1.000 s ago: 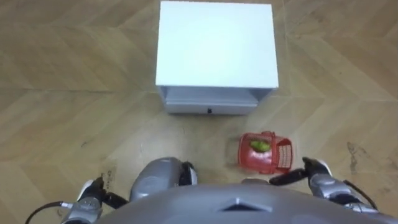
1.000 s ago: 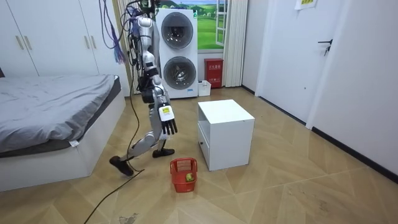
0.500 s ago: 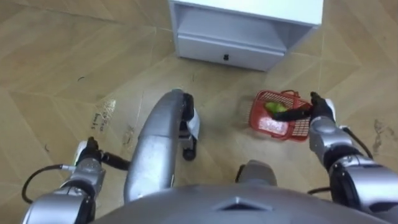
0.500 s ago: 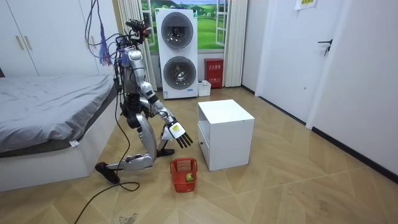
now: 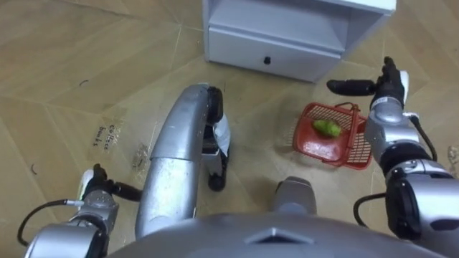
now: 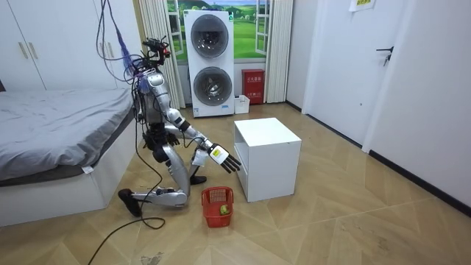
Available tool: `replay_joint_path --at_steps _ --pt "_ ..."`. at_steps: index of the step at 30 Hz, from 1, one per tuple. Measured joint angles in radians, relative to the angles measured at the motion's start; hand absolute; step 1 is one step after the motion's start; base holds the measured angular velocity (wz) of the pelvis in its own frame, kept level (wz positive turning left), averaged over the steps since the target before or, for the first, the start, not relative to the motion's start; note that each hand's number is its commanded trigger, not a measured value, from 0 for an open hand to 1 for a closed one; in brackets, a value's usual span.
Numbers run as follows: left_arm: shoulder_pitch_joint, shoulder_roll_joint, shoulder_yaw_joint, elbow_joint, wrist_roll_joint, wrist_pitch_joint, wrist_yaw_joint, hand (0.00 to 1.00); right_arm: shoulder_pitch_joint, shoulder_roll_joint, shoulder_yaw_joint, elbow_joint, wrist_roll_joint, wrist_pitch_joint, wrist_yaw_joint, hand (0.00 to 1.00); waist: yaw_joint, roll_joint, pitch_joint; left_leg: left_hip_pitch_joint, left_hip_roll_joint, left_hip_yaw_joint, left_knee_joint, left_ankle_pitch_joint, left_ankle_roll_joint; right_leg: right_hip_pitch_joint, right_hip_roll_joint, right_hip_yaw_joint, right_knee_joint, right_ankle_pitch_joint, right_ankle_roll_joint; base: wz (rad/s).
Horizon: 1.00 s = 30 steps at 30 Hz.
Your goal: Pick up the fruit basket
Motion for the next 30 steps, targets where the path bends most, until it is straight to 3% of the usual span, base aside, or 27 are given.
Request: replay_joint_path --at_steps 2,8,14,17,18,19,23,30 --pt "0.02 0.003 -0.007 0.003 0.0 0.0 0.001 0.0 0.0 -0.007 0.0 0.0 0.011 0.001 -0.001 0.0 -0.001 -0.001 -0.0003 0.0 0.0 0.002 0.0 0.0 -0.005 -0.003 -0.013 -0.002 0.007 0.0 0.0 0.0" --pt "0.08 0.013 -0.057 -0.002 0.0 0.001 0.0 0.0 0.001 -0.024 0.001 -0.019 0.021 0.002 -0.013 0.0 -0.017 -0.005 -0.0021 -0.006 0.0 0.003 0.005 -0.002 -0.029 -0.007 -0.011 0.003 0.025 -0.011 -0.004 0.01" --pt "0.098 0.016 -0.087 -0.003 0.002 0.001 -0.02 0.0 0.019 -0.039 0.007 -0.018 0.019 0.001 -0.011 0.0 -0.026 -0.005 -0.0027 -0.025 0.009 0.003 0.043 -0.009 -0.053 -0.007 0.009 0.021 0.078 -0.026 -0.018 0.03" --pt "0.107 0.016 -0.104 -0.012 0.001 0.002 -0.03 0.0 0.037 -0.064 0.034 -0.014 0.019 0.001 -0.008 0.0 -0.025 0.002 -0.0043 -0.049 0.016 0.003 0.081 -0.018 -0.074 -0.004 0.015 0.027 0.127 -0.046 -0.034 -0.01" --pt "0.11 0.006 -0.106 -0.026 0.001 0.007 -0.034 0.0 0.037 -0.083 0.044 -0.015 0.02 0.0 -0.004 0.0 -0.022 0.024 0.0015 -0.06 0.025 -0.01 0.098 -0.022 -0.088 -0.011 0.031 0.03 0.146 -0.053 -0.044 -0.15" --pt "0.114 -0.001 -0.11 -0.036 0.001 0.008 -0.039 0.0 0.037 -0.092 0.045 -0.014 0.02 0.001 -0.002 0.0 -0.021 0.034 -0.0001 -0.066 0.027 -0.014 0.097 -0.019 -0.094 -0.019 0.038 0.035 0.149 -0.056 -0.046 -0.19" --pt "0.118 0.004 -0.127 -0.048 0.001 0.005 -0.058 0.0 0.039 -0.102 0.087 -0.013 0.063 0.001 0.01 0.0 -0.023 0.038 -0.0031 -0.078 0.035 -0.014 0.077 -0.004 -0.123 -0.062 0.043 0.061 0.169 -0.059 -0.043 -0.1" --pt "0.114 0.01 -0.18 -0.05 0.0 0.009 -0.117 0.0 0.039 -0.115 0.149 0.047 0.109 0.004 0.061 0.0 -0.014 0.047 -0.004 -0.086 0.039 -0.013 0.066 0.002 -0.131 -0.082 0.042 0.063 0.17 -0.061 -0.039 0.0"
